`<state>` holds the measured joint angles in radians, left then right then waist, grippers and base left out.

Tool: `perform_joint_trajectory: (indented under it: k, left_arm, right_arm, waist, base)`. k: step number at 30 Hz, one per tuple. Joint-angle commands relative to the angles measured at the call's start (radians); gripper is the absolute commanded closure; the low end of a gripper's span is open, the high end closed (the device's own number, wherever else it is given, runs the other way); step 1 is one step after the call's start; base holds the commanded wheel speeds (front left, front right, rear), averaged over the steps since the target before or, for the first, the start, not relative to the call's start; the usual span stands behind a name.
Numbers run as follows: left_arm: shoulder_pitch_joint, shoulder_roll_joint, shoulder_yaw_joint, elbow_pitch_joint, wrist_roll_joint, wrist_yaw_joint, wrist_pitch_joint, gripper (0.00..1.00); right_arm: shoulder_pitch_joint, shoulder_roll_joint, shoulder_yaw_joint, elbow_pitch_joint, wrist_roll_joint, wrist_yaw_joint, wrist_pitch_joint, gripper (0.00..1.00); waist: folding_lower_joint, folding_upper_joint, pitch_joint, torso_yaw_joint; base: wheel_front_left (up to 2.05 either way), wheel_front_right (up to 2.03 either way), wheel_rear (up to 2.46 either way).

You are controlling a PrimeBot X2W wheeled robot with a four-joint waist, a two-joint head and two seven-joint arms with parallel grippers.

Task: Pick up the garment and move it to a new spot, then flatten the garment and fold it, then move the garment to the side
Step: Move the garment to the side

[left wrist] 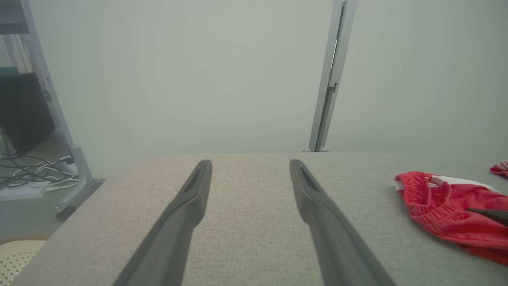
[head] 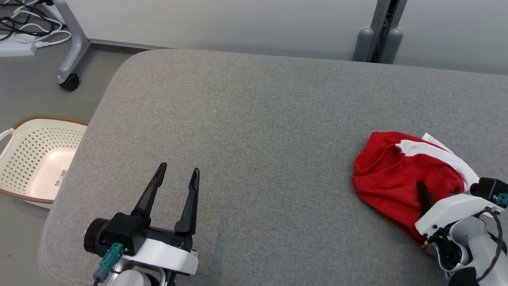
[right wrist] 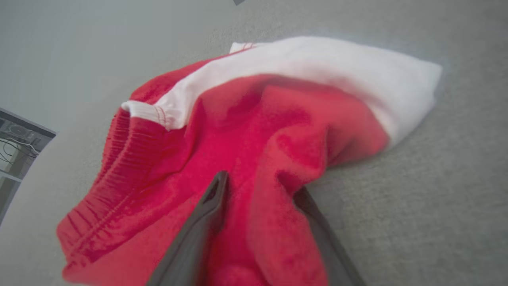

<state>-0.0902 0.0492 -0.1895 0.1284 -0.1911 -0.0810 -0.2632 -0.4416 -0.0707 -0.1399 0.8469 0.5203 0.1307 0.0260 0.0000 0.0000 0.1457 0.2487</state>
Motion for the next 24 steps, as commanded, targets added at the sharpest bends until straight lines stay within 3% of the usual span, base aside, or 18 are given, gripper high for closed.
perform_joint_trajectory:
  k: [1, 10, 17, 24]
  left_arm:
    - [-0.015, 0.003, 0.003, 0.001, -0.004, 0.003, -0.001, 0.0]
    - [-0.011, 0.003, -0.006, -0.003, -0.019, 0.015, -0.001, 0.0]
    - [-0.008, 0.004, -0.024, 0.001, -0.04, 0.021, -0.001, 0.0]
    - [-0.021, 0.003, -0.035, -0.007, -0.066, 0.032, -0.001, 0.0]
  right_arm:
    - [0.019, -0.022, 0.028, -0.005, 0.001, 0.0, 0.015, 1.0]
    - [-0.009, -0.184, 0.199, -0.057, -0.046, 0.0, 0.112, 1.0]
    - [-0.036, -0.382, 0.377, -0.163, -0.004, 0.0, 0.254, 1.0]
    - [-0.074, -0.602, 0.466, -0.206, -0.007, 0.0, 0.316, 1.0]
  waist:
    - [0.0, 0.0, -0.002, 0.001]
    - [0.0, 0.0, -0.008, -0.007]
    - [0.0, 0.0, -0.012, -0.005]
    - [0.0, 0.0, 0.01, 0.009]
  base:
    - [0.0, 0.0, 0.0]
    - [0.0, 0.0, 0.0]
    - [0.0, 0.0, 0.0]
    - [0.0, 0.0, 0.0]
